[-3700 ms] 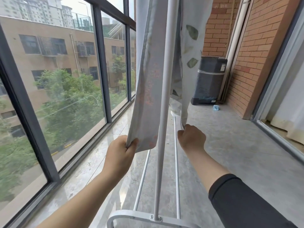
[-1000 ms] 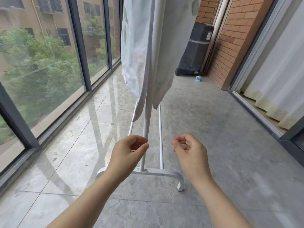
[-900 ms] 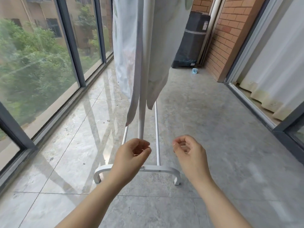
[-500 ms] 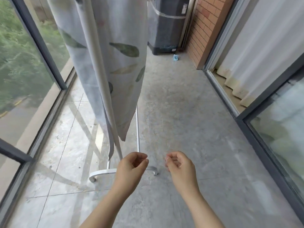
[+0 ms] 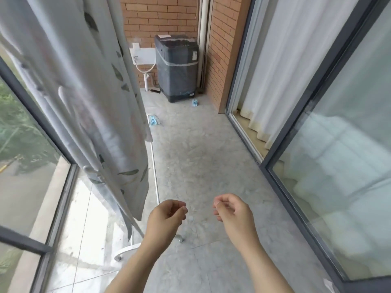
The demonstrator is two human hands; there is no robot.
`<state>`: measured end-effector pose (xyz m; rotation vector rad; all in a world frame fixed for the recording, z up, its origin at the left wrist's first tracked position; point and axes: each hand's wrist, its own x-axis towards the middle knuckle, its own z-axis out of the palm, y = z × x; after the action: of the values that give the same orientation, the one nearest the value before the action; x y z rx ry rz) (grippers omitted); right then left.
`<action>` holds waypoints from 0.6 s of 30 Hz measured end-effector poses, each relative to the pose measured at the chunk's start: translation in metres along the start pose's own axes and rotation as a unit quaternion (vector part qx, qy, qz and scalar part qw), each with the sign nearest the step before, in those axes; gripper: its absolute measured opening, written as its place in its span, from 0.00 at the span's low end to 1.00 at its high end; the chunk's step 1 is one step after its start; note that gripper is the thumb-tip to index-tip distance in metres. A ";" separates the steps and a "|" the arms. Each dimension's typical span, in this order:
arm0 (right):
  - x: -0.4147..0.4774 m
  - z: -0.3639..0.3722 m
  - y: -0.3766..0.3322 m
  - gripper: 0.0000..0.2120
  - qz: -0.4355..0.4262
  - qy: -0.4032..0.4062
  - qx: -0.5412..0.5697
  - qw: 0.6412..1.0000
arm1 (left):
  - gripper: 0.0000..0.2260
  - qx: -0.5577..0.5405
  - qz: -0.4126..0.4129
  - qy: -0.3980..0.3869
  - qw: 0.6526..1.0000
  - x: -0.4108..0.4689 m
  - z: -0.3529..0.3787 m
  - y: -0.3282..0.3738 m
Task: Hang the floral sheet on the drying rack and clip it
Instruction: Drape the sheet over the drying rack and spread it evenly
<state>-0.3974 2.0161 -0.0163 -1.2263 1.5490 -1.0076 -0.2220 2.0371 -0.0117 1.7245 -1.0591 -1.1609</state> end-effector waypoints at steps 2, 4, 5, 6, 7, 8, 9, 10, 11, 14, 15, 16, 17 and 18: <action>-0.005 -0.028 -0.031 0.05 -0.012 0.002 0.012 1.000 | 0.03 -0.010 0.019 0.006 1.000 -0.014 0.009 0.039; -0.005 -0.053 -0.055 0.05 -0.025 0.003 0.020 0.999 | 0.04 -0.018 0.037 0.010 0.999 -0.024 0.021 0.072; -0.004 -0.065 -0.065 0.04 -0.034 0.002 0.022 0.999 | 0.04 -0.022 0.047 0.012 0.999 -0.029 0.028 0.086; -0.002 -0.077 -0.076 0.04 -0.047 -0.001 0.022 0.999 | 0.04 -0.029 0.056 0.015 0.998 -0.033 0.034 0.099; 0.000 -0.087 -0.086 0.05 -0.061 -0.004 0.019 0.998 | 0.04 -0.035 0.066 0.021 0.997 -0.036 0.040 0.111; 0.003 -0.097 -0.095 0.05 -0.076 -0.006 0.018 0.997 | 0.04 -0.038 0.075 0.026 0.996 -0.038 0.045 0.122; 0.006 -0.107 -0.102 0.05 -0.090 -0.005 0.019 0.996 | 0.04 -0.038 0.085 0.029 0.995 -0.040 0.050 0.132; 0.008 -0.116 -0.109 0.04 -0.104 -0.003 0.022 0.994 | 0.04 -0.038 0.096 0.029 0.994 -0.041 0.054 0.140; 0.011 -0.123 -0.114 0.04 -0.115 -0.001 0.026 0.993 | 0.04 -0.037 0.107 0.030 0.993 -0.042 0.058 0.147; 0.020 -0.137 -0.123 0.04 -0.134 -0.002 0.027 0.991 | 0.03 -0.039 0.129 0.035 0.990 -0.039 0.066 0.163; 0.024 -0.139 -0.125 0.04 -0.136 -0.005 0.027 0.990 | 0.03 -0.041 0.134 0.037 0.989 -0.036 0.068 0.168; 0.029 -0.140 -0.127 0.04 -0.139 -0.008 0.025 0.990 | 0.03 -0.042 0.139 0.039 0.989 -0.033 0.070 0.172; 0.035 -0.140 -0.130 0.04 -0.140 -0.010 0.024 0.990 | 0.03 -0.043 0.141 0.042 0.988 -0.028 0.071 0.176; 0.042 -0.140 -0.133 0.04 -0.142 -0.010 0.026 0.990 | 0.03 -0.044 0.143 0.045 0.988 -0.023 0.072 0.179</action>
<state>-0.5024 1.9605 0.1413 -1.4422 1.3482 -1.2050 -0.3330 1.9860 0.1395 1.4861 -1.1394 -0.9257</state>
